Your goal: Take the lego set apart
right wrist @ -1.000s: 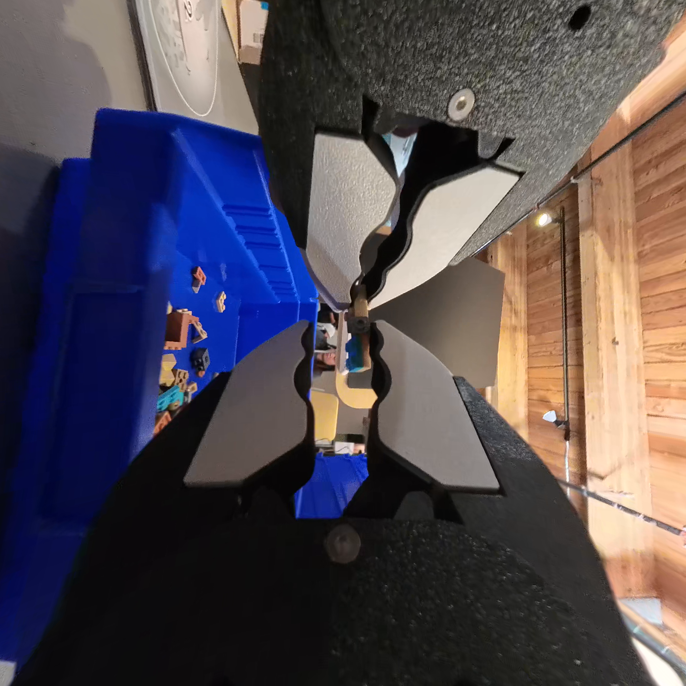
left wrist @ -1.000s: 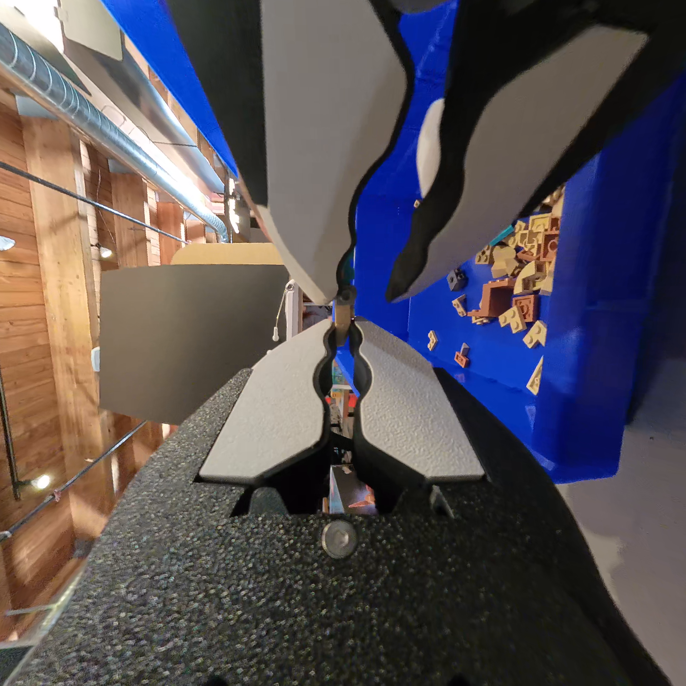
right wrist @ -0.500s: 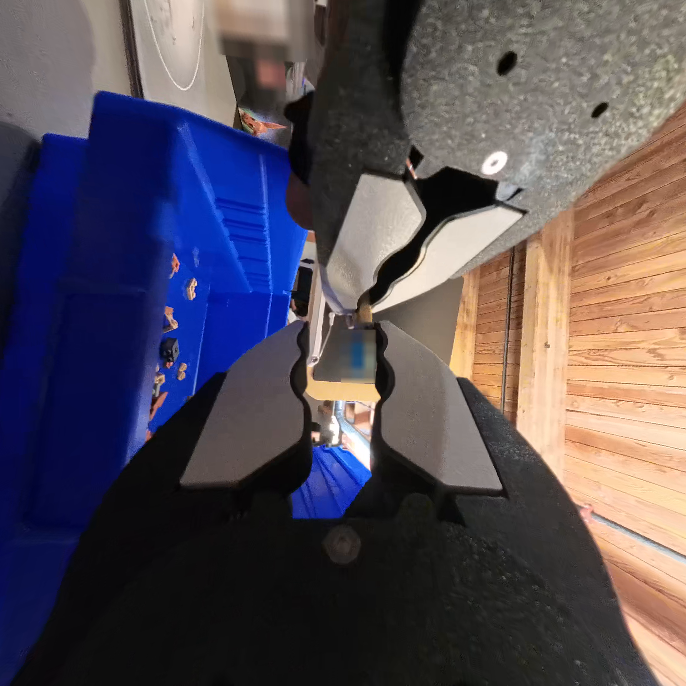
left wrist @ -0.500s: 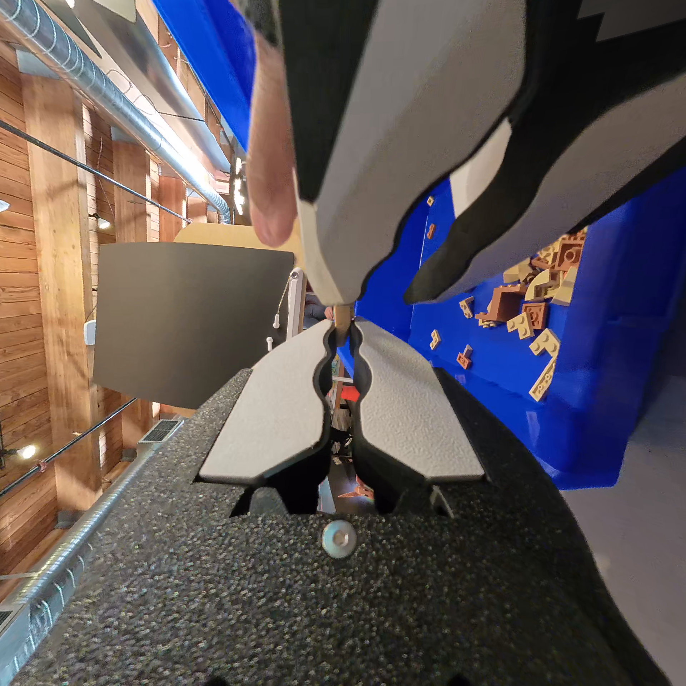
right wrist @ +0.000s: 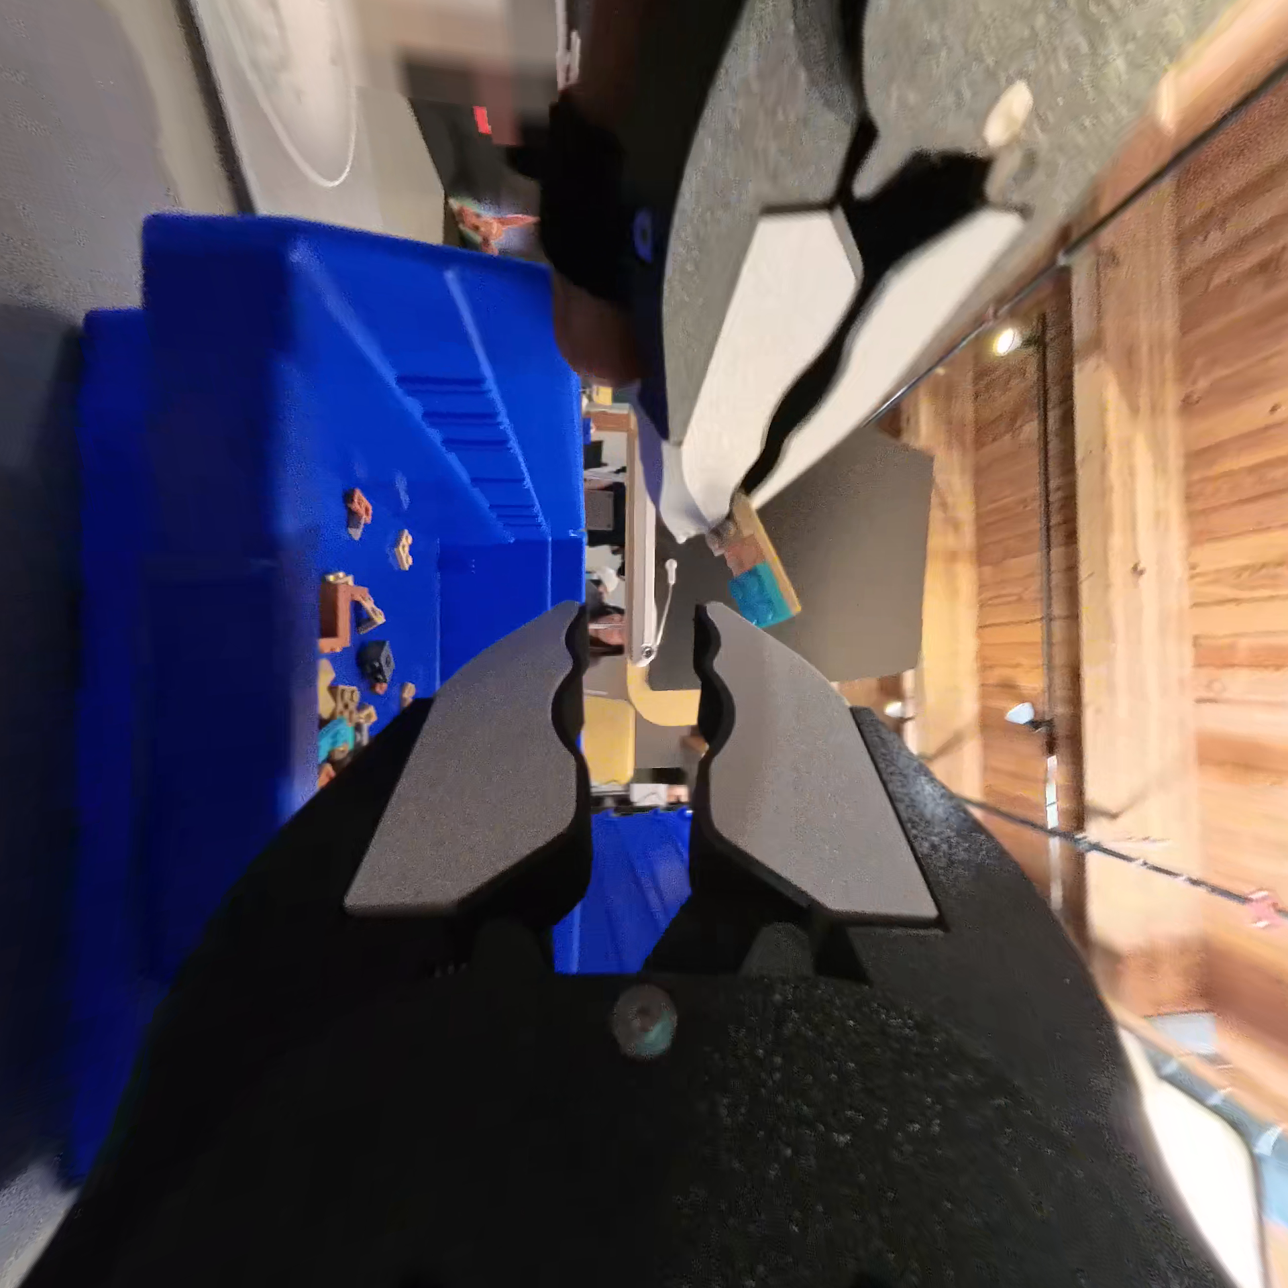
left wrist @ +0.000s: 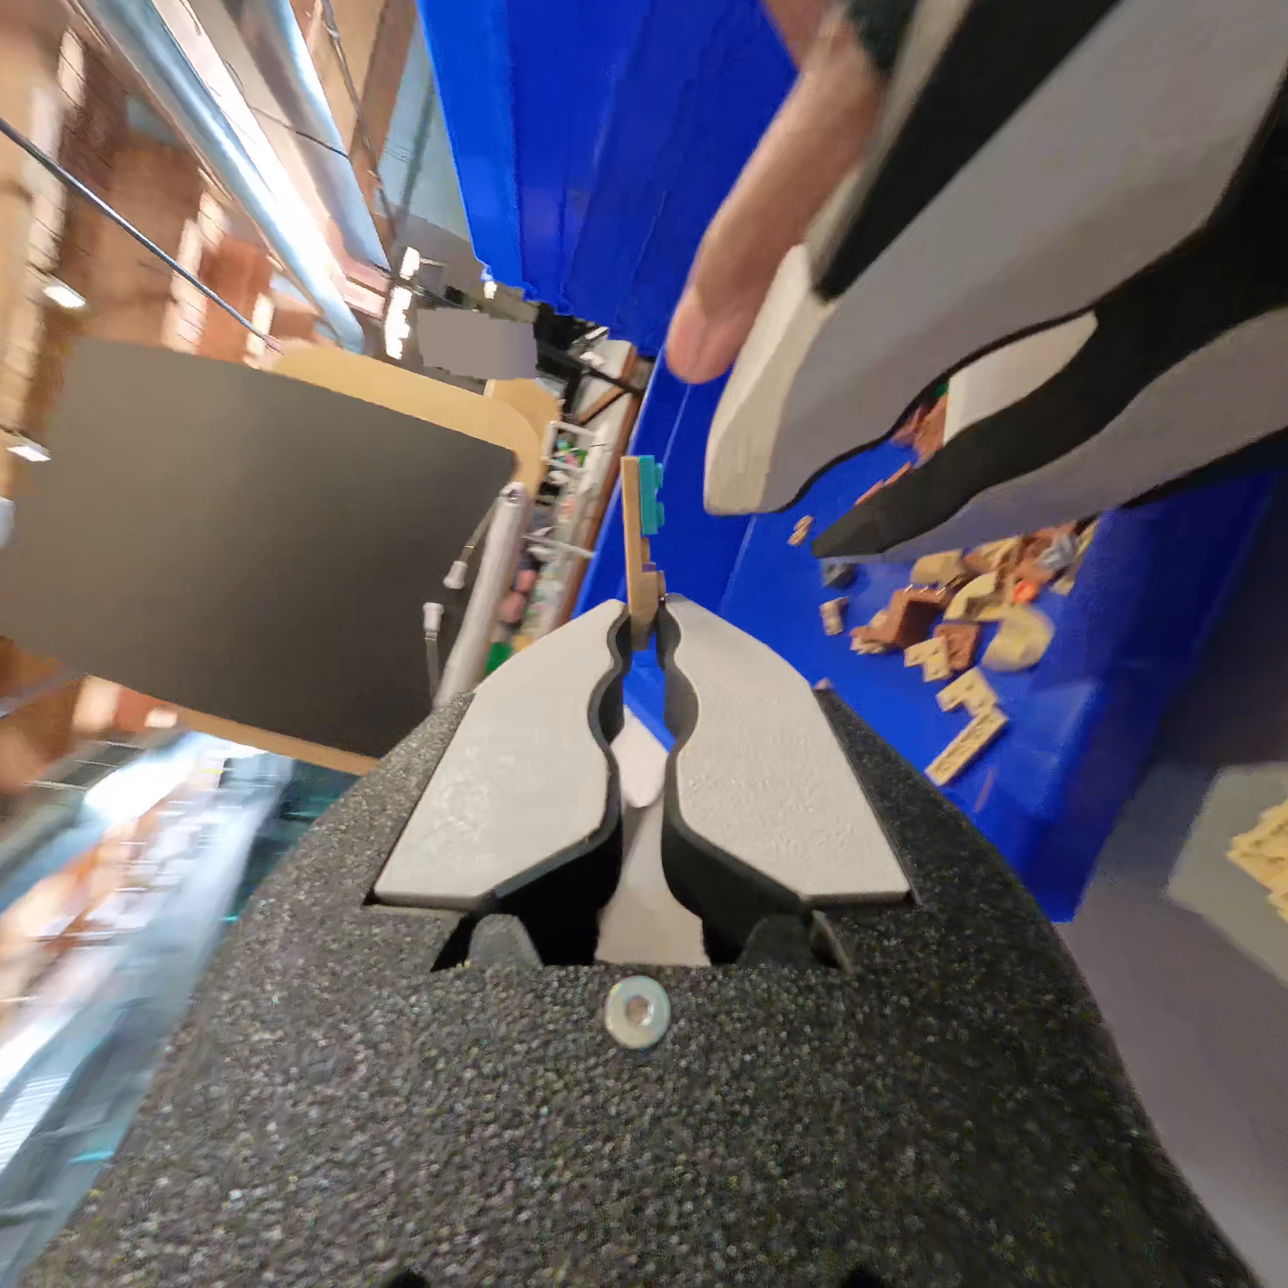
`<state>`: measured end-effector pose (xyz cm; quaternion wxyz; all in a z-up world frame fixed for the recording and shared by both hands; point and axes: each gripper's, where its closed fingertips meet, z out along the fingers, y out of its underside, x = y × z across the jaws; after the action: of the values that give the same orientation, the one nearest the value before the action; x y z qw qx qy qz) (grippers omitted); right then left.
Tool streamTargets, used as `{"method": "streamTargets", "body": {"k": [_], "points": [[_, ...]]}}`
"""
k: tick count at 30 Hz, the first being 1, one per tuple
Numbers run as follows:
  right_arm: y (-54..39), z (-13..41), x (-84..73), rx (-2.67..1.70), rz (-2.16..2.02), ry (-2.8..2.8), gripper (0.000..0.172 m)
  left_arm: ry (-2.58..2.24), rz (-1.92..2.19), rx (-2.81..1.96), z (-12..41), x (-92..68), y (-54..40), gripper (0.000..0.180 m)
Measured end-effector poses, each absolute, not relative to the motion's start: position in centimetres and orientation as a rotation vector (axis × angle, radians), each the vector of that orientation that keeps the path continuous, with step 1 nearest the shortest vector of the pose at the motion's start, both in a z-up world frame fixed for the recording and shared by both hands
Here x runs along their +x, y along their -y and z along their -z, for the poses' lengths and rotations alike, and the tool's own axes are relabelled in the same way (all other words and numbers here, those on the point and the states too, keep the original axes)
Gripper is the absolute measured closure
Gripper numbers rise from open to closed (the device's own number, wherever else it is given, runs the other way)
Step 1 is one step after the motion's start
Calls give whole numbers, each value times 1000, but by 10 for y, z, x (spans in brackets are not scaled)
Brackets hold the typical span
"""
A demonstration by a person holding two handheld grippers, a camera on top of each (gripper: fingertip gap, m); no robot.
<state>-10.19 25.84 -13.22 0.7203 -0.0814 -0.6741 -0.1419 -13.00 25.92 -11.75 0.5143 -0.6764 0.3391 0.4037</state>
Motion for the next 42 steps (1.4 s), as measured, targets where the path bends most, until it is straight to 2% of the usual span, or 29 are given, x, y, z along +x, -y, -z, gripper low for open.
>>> {"method": "streamTargets", "body": {"k": [6,9,12,17,22,25,28,42], "points": [[-254,112,-89,-496,-111,1457,142,-511,-138,-1684,100,-109,-242,175],[-246,95,-84,-702,-466,1406,141,-436,79,-1628,88,-104,-234,175],[-238,75,-78,-884,-828,1306,140,-437,21,-1587,85,-105,-233,175],[-225,53,-71,-1014,-1237,1181,139,-569,-442,-1441,75,-99,-235,175],[-218,52,-70,-1002,-1269,1201,137,-683,-703,-1317,73,-82,-234,175],[-215,52,-69,-981,-1259,1218,153,-702,-747,-1272,70,-76,-232,175],[-210,51,-68,-932,-1220,1247,154,-733,-741,-1266,69,-75,-230,175],[-194,58,-56,-679,-1021,1507,154,-870,-202,-1421,88,-50,-218,175]]}}
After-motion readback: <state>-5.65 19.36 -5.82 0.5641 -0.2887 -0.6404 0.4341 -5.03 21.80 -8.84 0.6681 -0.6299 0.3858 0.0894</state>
